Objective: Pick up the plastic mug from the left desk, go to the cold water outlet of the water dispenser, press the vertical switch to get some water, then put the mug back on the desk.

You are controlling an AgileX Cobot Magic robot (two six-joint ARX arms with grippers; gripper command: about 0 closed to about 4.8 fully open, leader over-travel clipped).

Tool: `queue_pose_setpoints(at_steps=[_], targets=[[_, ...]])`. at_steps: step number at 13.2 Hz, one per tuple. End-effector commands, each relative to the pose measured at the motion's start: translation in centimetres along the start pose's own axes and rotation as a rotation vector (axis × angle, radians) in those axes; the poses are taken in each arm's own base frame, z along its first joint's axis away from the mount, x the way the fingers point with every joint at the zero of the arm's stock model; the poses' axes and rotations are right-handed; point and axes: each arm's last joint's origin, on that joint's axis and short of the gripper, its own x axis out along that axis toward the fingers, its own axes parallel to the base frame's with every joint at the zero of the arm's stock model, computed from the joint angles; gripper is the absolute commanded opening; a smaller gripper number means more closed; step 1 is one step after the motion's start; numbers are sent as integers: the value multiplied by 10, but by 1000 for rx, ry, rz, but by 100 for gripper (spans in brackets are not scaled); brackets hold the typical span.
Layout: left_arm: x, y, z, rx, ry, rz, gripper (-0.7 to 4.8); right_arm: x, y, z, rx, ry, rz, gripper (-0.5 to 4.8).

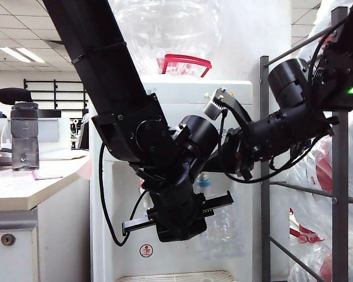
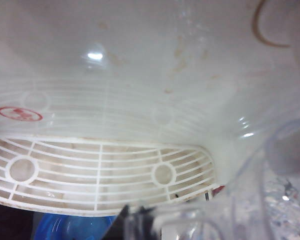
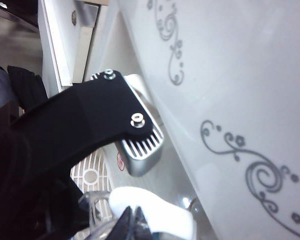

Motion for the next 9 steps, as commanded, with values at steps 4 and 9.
queue_pose_setpoints(at_steps=[4,9], targets=[[-2,-6,7,-25,-34,-44,-6,7,-2,-4,-30,-28,-28,-5],[-2,-6,7,-25,-34,-45,-6,11,3,-14,0,2,-11,-5]])
